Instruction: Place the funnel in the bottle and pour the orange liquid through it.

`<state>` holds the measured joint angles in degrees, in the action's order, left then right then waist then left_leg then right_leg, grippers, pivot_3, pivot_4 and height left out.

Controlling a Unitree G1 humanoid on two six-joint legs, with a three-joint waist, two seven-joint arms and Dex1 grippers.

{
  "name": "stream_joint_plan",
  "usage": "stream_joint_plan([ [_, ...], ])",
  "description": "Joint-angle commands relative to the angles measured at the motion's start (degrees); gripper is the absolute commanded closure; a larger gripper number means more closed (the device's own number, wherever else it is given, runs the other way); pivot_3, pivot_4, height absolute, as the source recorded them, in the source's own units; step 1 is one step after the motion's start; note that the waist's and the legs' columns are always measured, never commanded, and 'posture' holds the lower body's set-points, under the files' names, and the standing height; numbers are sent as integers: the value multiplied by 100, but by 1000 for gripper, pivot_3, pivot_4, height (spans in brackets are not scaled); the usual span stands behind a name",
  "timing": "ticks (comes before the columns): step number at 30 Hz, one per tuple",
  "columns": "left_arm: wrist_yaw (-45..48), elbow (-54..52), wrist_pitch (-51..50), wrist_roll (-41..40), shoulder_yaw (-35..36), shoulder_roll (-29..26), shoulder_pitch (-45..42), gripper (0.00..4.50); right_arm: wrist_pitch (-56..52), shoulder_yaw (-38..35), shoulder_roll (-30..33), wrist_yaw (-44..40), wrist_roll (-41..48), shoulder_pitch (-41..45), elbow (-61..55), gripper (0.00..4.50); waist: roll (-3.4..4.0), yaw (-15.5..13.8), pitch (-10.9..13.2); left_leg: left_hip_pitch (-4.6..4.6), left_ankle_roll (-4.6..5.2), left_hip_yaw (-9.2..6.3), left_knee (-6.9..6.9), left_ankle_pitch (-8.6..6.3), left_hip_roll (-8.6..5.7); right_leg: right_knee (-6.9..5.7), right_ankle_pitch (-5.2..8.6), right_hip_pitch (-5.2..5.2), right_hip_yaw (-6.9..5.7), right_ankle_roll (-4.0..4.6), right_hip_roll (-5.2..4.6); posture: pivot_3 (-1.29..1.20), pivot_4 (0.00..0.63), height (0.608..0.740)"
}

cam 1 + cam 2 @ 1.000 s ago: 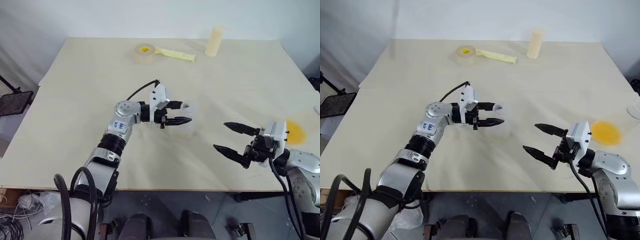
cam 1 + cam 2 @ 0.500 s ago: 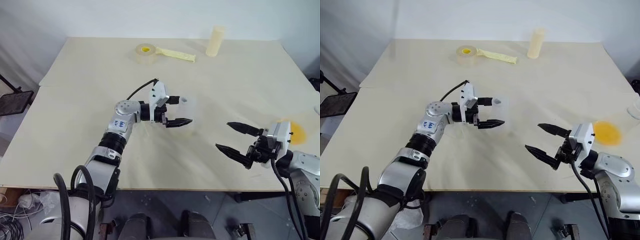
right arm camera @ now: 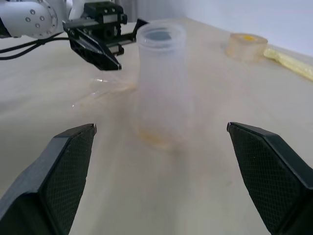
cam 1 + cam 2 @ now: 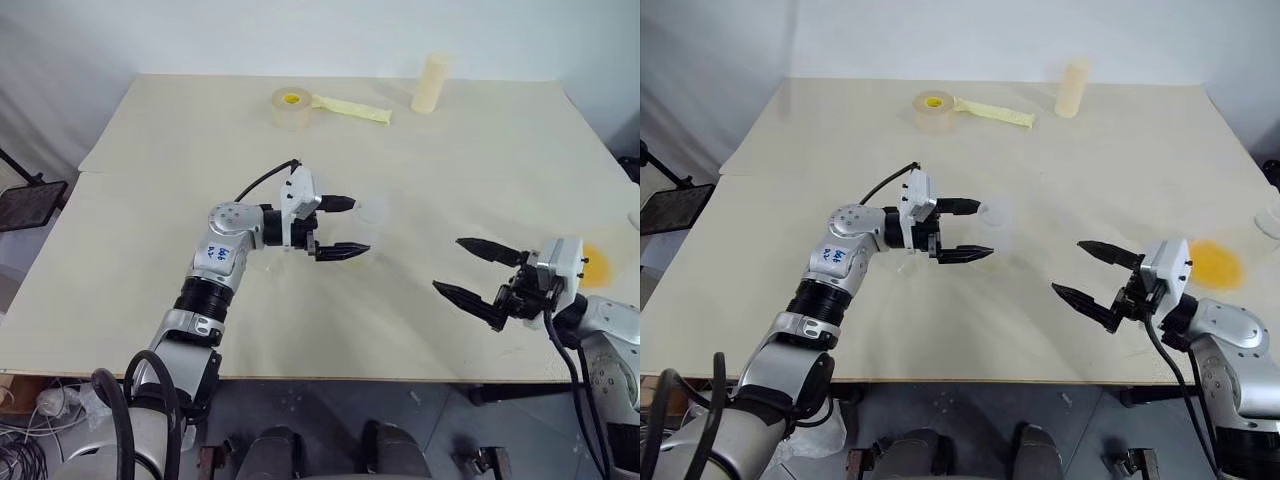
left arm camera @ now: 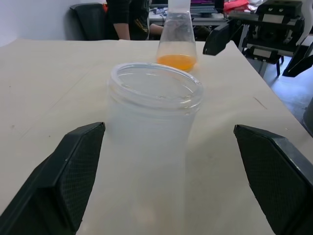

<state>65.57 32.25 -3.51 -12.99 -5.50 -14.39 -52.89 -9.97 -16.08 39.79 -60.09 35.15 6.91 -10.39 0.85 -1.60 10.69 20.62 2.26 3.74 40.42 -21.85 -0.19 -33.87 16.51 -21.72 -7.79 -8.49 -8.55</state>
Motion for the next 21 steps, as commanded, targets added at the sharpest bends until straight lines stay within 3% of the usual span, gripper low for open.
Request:
stream_joint_plan([
  [1, -136, 37, 110, -13, 93, 23, -196, 15, 104, -32, -13, -42, -10, 101, 55, 0, 0, 0, 0, 0, 0, 0, 0, 0, 0, 0, 0, 0, 0, 0, 0, 0, 150, 740],
  [13, -290, 553, 408, 96, 188, -200, -361, 15, 91, 41, -150, 4, -124, 148, 31, 0, 0, 6, 0, 0, 0, 2, 0, 0, -1, 0, 0, 0, 0, 0, 0, 0, 150, 740],
  [21, -321, 210, 167, 19, 261, -469, -223, 15, 102, 61, -137, -20, -202, 205, 80, 0, 0, 19, 0, 0, 0, 2, 1, 0, -1, -1, 0, 0, 0, 0, 0, 0, 150, 740],
])
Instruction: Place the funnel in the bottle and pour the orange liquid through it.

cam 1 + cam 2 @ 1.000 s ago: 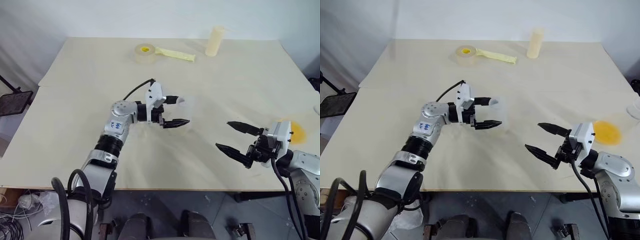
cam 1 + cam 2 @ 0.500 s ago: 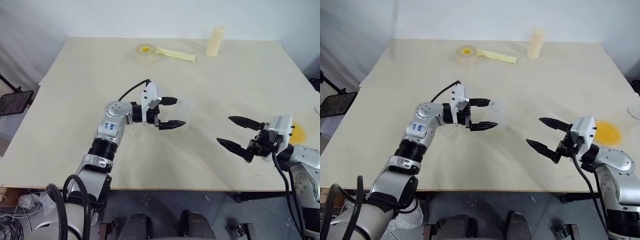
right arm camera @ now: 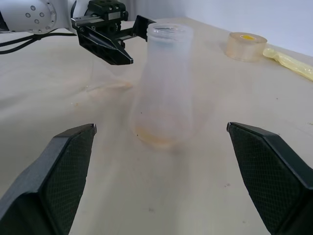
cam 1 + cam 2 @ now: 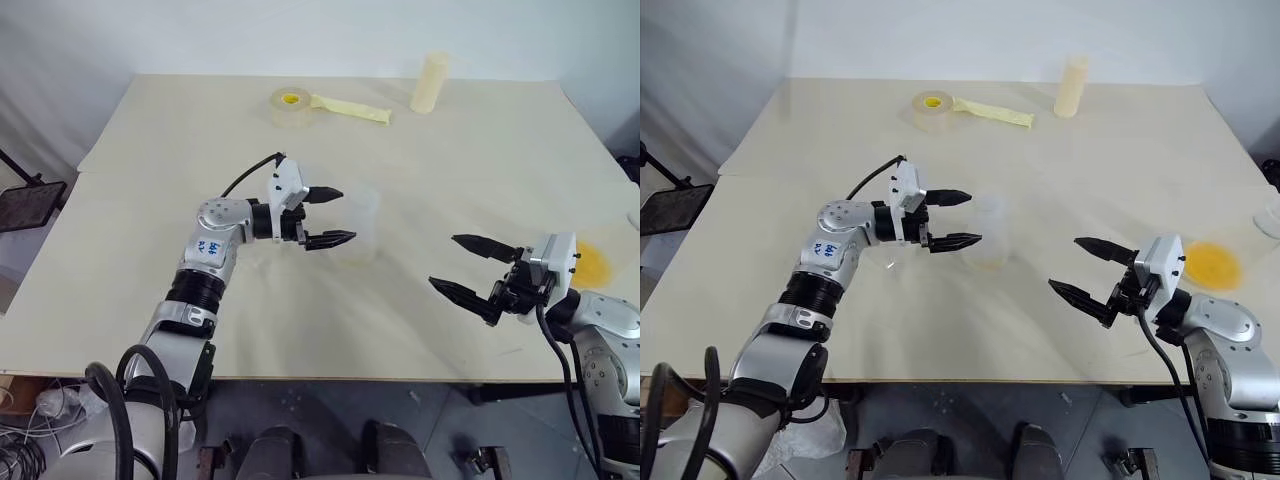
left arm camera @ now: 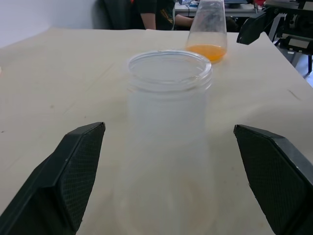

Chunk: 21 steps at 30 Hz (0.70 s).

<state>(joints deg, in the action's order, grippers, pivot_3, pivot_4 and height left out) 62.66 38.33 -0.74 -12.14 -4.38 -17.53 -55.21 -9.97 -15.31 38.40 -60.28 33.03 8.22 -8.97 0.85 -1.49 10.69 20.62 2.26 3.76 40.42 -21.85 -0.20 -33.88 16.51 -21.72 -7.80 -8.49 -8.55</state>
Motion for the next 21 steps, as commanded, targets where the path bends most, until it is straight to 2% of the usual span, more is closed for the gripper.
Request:
stream_joint_plan([
  [1, -34, -502, -193, -97, 170, -208, 37, 15, 99, -15, 3, -2, 8, 82, -59, 0, 0, 11, 0, 0, 0, 0, 0, 0, 0, 0, 0, -1, 0, 0, 0, 0, 150, 740],
  [8, -247, -1886, -1486, -556, 627, -896, 463, 15, 76, -6, 51, -56, -7, 125, -19, 0, 0, 20, 0, -1, 0, -13, 0, 0, 3, -2, 0, -3, 2, 0, 0, 0, 150, 740],
  [13, -548, -3661, -2668, -1076, 1257, -1691, 1658, 15, 25, 5, 84, -122, 39, 137, 24, 0, 1, 48, 0, -4, -1, -20, -1, -1, 13, -12, 0, -6, 8, 0, 0, 0, 150, 740],
  [21, -1297, -5504, -3068, -1540, 2726, -2103, 3921, 15, -32, 189, 106, -438, 77, 375, 308, 0, 0, 13, 0, -5, -2, -28, 14, -1, 32, -11, 0, 3, 21, 0, -3, 0, 150, 740],
])
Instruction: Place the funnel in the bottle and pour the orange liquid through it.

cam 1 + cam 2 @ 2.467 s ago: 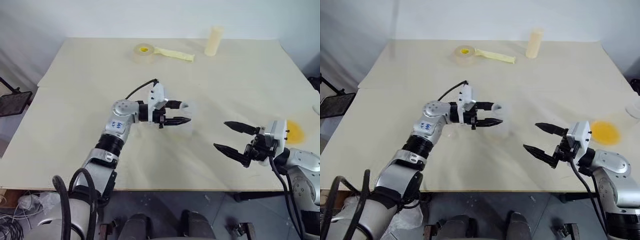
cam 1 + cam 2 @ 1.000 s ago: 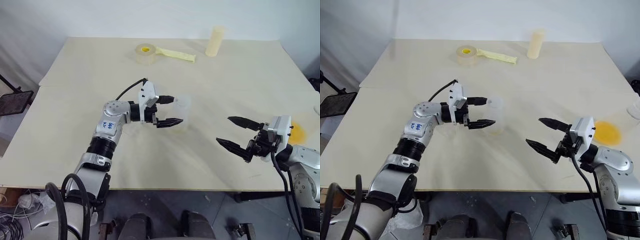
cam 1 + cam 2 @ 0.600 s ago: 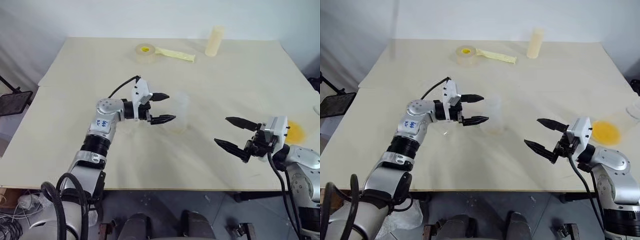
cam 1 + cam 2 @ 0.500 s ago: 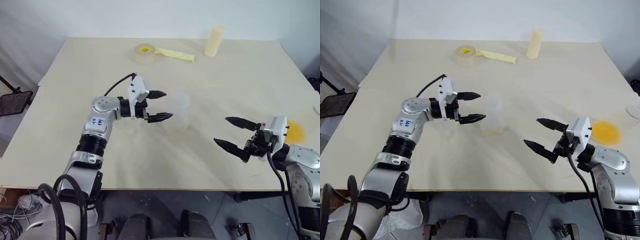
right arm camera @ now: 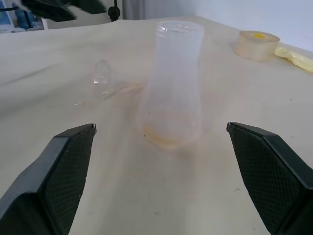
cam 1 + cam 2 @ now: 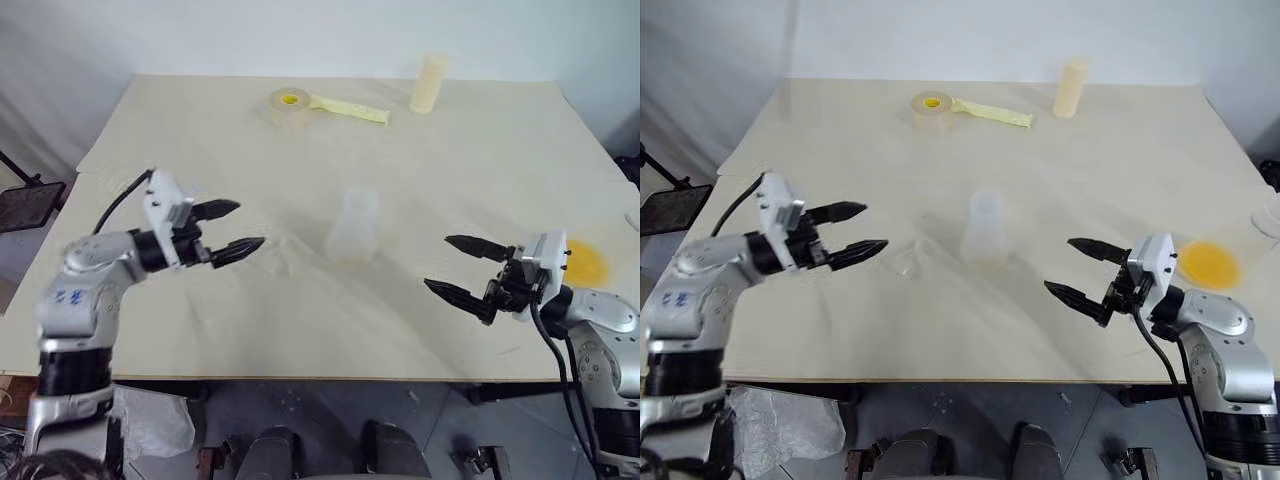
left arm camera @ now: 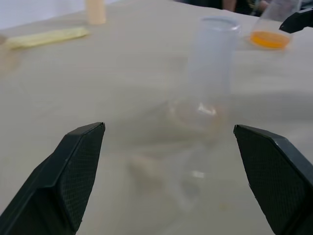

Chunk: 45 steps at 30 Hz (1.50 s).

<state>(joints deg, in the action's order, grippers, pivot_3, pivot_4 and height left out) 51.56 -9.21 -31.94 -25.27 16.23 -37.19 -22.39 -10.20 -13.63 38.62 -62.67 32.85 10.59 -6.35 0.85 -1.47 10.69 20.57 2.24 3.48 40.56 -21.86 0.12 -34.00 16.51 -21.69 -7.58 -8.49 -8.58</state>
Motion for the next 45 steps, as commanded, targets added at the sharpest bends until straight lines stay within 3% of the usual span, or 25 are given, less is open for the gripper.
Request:
stream_joint_plan([
  [1, -207, -988, 79, -264, 926, -153, 1041, 15, -12, 55, 90, -248, 79, 215, 130, 0, 0, 26, 0, 0, -2, 1, 1, -1, 1, 3, 0, 1, 2, 0, 1, 0, 150, 740],
  [7, -253, -1525, 110, -355, 1611, -304, 2397, 15, -3, 195, 81, -453, 51, 570, 439, 0, 2, 0, 0, -5, -6, 2, 0, -3, 4, 4, 1, 3, 4, 2, 2, 0, 150, 740],
  [12, -246, -1409, 591, -71, 1307, -341, 2649, 15, -192, 365, 103, -694, 124, 594, 265, 0, 2, -6, 0, -7, -6, -1, 0, -4, 2, 4, 1, 8, 4, 2, 0, 0, 150, 740],
  [20, -498, -103, 1857, 979, 12, -301, 1329, 15, -403, 720, 239, -894, 86, 238, -522, 0, 3, 9, 0, -8, -8, 10, -1, -5, -11, 4, 1, 5, 2, 2, 3, 0, 150, 740],
  [32, -77, 1985, 3271, 1676, -1337, -56, -434, 15, -600, 794, 200, -125, -164, -365, -1416, 0, 1, -26, 0, -8, -8, 17, -3, -5, -26, -1, 1, 0, -7, 2, 3, 0, 150, 740],
  [42, 135, 3518, 4066, 1980, -1814, 269, -1413, 15, -657, 676, -133, 338, 229, -658, -1844, 0, -1, 6, 0, -5, -7, 23, -2, -4, -26, -1, 1, -2, -10, 1, 6, 0, 150, 740],
  [45, 161, 3854, 4247, 2056, -1888, 374, -1632, 645, -534, 638, -192, 284, 303, -785, -1842, 0, -2, -11, 0, -5, -6, 25, -2, -4, -29, -2, 0, -1, -11, 0, 5, 0, 150, 740],
])
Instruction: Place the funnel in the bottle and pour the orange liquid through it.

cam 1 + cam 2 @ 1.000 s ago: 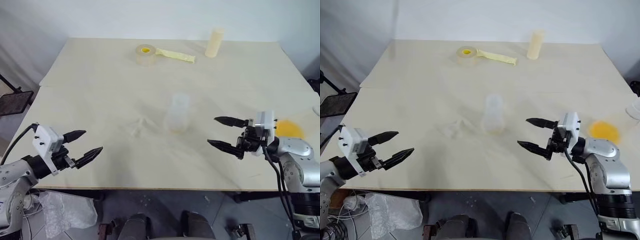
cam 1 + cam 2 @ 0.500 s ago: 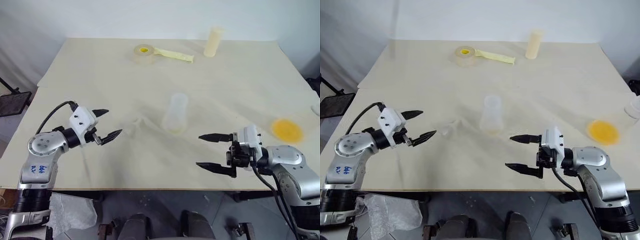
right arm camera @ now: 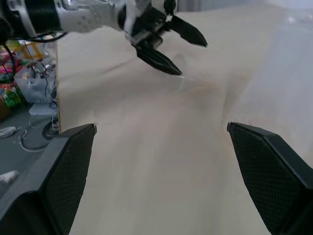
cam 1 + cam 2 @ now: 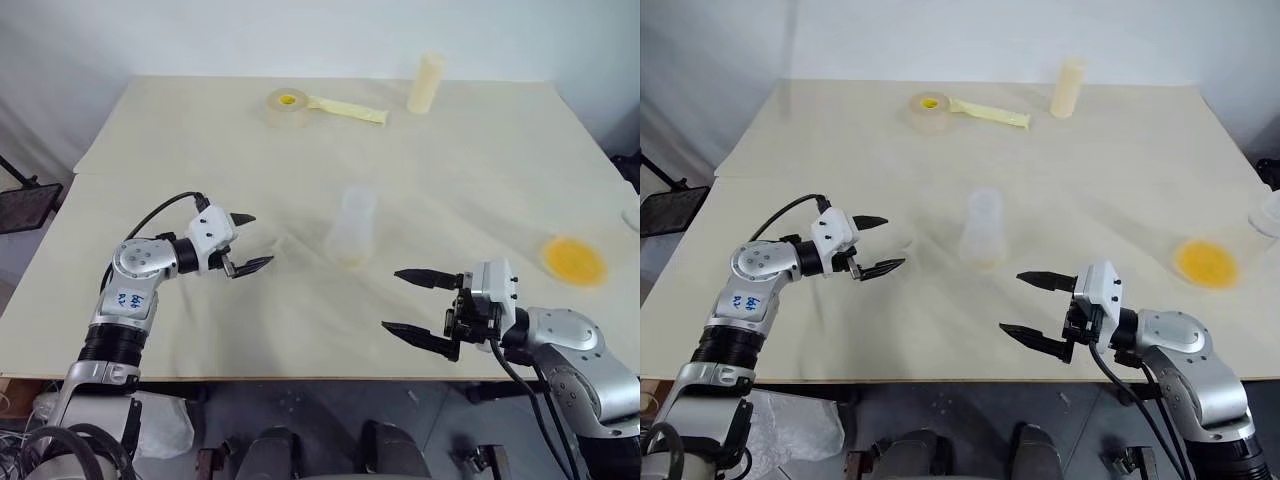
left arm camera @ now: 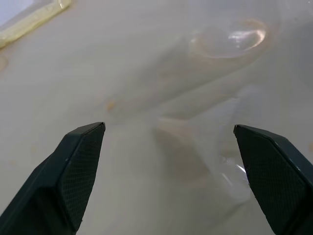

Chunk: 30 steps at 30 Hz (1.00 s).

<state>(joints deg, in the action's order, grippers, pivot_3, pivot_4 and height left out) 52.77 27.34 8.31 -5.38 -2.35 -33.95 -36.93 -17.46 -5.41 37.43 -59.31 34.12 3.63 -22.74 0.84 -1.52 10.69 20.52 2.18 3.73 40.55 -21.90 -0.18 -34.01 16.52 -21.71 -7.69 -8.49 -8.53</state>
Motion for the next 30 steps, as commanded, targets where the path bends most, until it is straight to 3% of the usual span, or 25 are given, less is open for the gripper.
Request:
stream_joint_plan([
  [1, 60, 291, 270, 79, -47, 68, -228, 930, 272, -210, -111, -83, 205, -123, -175, 0, -2, -2, 0, 2, 1, 2, 0, 0, -1, 0, 0, 1, -1, 0, 0, 0, 150, 740],
  [11, 287, 673, 436, 104, -71, 96, -465, 4313, 620, -280, -202, -247, 240, -180, 57, 0, -3, 10, 1, 2, 1, 1, 0, 1, 1, 0, 0, 0, -2, 0, 0, 0, 150, 740],
  [12, 314, 659, 413, 87, -57, 89, -476, 4458, 625, -290, -207, -247, 255, -155, 68, 0, -3, 8, 1, 2, 1, 1, 1, 1, 1, 0, 0, 0, -2, 0, 0, 0, 150, 740],
  [21, 643, 189, -144, -252, 163, -91, -661, 4458, 621, -393, -227, -256, 402, 160, 147, 0, -3, 12, 1, 2, 1, -1, 1, 1, 1, 0, 0, 0, -3, 0, 0, 0, 150, 740],
  [26, 912, -479, -1116, -887, 474, -210, -862, 4458, 628, -456, -191, -241, 403, 233, 211, 0, -4, 5, 1, 2, 1, -6, 1, 1, 2, -1, 0, 0, -2, 0, 0, 0, 150, 740],
  [30, 869, -824, -2399, -1443, 723, -270, -1532, 4458, 594, -588, -134, -222, 471, 405, 292, 0, -8, 1, 4, 10, 2, -14, 13, 1, 3, -2, 0, 0, -4, 0, 0, 0, 150, 740],
])
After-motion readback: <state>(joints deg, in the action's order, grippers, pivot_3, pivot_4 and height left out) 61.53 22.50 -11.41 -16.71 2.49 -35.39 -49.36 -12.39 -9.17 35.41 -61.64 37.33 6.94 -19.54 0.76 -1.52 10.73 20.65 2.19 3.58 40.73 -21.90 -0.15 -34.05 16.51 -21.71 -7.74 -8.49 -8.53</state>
